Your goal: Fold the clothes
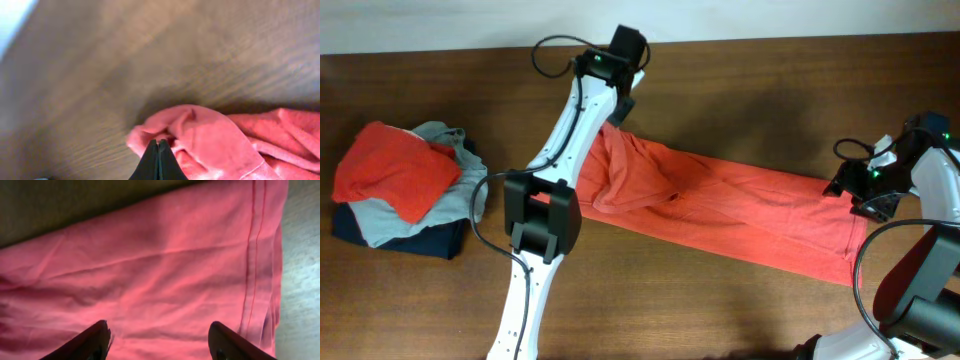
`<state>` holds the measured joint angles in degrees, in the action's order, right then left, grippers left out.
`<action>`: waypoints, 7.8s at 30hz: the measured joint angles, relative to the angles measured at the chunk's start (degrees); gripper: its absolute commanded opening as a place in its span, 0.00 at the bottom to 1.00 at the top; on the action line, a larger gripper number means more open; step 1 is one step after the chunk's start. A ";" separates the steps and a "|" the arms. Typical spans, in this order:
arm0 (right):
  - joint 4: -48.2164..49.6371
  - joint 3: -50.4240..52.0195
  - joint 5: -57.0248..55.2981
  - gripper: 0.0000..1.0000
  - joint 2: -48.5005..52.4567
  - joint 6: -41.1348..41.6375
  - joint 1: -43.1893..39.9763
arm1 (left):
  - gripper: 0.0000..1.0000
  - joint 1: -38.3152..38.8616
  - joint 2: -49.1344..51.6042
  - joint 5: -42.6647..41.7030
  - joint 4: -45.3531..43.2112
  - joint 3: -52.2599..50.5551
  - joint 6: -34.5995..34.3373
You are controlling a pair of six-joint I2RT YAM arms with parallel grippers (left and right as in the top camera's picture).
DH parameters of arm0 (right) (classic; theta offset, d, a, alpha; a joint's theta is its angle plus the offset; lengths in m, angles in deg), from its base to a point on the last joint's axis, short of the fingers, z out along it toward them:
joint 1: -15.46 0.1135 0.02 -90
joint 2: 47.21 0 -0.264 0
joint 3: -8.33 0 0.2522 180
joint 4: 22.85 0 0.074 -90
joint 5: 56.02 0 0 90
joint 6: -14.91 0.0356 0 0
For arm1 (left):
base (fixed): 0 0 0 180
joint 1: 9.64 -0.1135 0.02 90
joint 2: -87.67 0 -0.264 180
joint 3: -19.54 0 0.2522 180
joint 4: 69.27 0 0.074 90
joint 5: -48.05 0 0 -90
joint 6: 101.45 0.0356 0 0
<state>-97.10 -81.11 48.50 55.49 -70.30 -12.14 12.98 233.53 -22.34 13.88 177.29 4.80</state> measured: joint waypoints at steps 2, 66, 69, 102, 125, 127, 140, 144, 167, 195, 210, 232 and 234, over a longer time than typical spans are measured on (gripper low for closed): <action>1.73 0.74 0.02 0.70 0.00 0.81 0.00 | 0.19 -0.35 0.00 -0.79 0.37 1.75 -0.20; 30.27 16.24 4.39 0.47 1.57 8.50 -13.03 | 0.00 -3.08 5.75 -1.29 7.78 6.67 -8.39; 30.40 16.00 4.46 0.44 2.71 8.70 -13.03 | 0.00 -3.08 5.75 -1.29 7.80 6.67 -8.41; 27.76 13.70 1.75 0.04 4.42 8.94 -13.86 | 0.53 -12.63 4.59 0.48 8.44 6.67 -8.63; 14.93 0.39 10.45 0.59 4.02 8.94 -18.95 | 0.62 -13.27 -10.71 -18.01 25.99 7.41 -8.90; 14.56 -0.20 11.13 0.60 3.93 8.92 -18.97 | 0.62 -12.92 -11.93 -20.83 25.94 5.95 -9.03; 13.51 -0.24 12.20 0.64 3.93 8.92 -18.97 | 0.58 -7.48 -10.84 -22.16 11.04 -22.47 -12.20; 13.49 -0.24 12.20 0.64 3.93 8.92 -18.97 | 0.46 -7.76 -10.84 -20.33 6.84 -26.45 -12.76; 13.11 -0.24 12.85 0.64 3.93 8.92 -18.97 | 0.01 -7.78 -20.41 -20.02 15.45 -22.40 -13.53; 13.31 -0.24 12.83 0.64 3.93 8.92 -18.97 | 0.52 -7.78 -27.34 -18.38 21.51 -21.53 -13.97; 13.40 -0.24 12.83 0.65 3.93 8.92 -18.97 | 0.41 4.42 -27.28 -16.48 0.92 -41.77 -4.02; 13.31 -0.26 12.83 0.65 3.93 8.94 -18.97 | 0.35 10.64 -27.15 -8.59 -23.63 -57.55 -0.13; 13.31 -0.26 12.83 0.65 3.93 8.94 -18.97 | 0.35 10.64 -27.15 -8.59 -23.23 -57.55 -0.13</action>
<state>-83.79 -81.37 61.33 59.42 -61.36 -31.11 23.62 206.38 -30.93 -9.36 119.74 4.67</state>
